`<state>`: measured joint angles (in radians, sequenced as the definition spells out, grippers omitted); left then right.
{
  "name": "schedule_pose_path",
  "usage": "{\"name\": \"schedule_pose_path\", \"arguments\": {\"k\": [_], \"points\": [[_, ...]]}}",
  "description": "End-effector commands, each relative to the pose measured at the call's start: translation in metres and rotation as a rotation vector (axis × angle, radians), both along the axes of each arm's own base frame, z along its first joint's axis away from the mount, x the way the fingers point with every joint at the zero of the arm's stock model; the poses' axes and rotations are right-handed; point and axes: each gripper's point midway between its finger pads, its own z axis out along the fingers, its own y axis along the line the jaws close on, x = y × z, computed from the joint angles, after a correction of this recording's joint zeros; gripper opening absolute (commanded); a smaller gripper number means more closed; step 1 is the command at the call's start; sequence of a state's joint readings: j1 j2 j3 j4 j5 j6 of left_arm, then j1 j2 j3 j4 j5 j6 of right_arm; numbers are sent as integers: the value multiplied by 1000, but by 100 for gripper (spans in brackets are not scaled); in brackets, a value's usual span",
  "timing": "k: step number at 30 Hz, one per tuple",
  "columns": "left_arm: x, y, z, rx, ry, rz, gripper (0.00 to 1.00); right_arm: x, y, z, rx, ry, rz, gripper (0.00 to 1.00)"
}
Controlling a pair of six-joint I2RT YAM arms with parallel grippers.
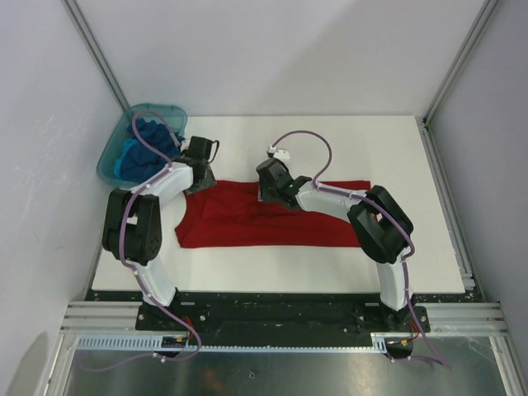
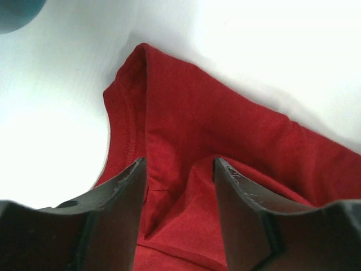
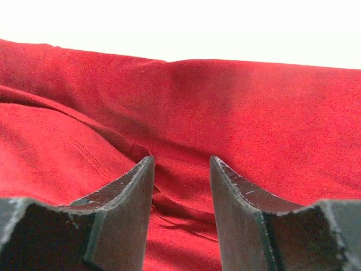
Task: Fold and stack the t-shirts
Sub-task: Fold the other side of the tshirt into a rectangle
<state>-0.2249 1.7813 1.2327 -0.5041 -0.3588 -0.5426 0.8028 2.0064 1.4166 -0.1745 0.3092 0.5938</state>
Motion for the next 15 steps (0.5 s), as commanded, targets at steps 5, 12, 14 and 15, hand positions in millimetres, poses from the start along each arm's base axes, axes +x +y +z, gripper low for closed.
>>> {"name": "schedule_pose_path", "arguments": {"k": [5, 12, 14, 15], "points": [[5, -2, 53, -52, -138, -36, 57, -5, 3, 59, 28, -86, 19, 50], [-10, -14, 55, -135, -148, -50, 39, -14, 14, 57, 44, -84, 56, 49], [-11, -24, 49, -170, -134, -73, 30, -17, 21, 56, 58, -79, 85, 48], [-12, -28, 46, -181, -125, -80, 26, -19, 25, 53, 61, -73, 97, 48]]}}
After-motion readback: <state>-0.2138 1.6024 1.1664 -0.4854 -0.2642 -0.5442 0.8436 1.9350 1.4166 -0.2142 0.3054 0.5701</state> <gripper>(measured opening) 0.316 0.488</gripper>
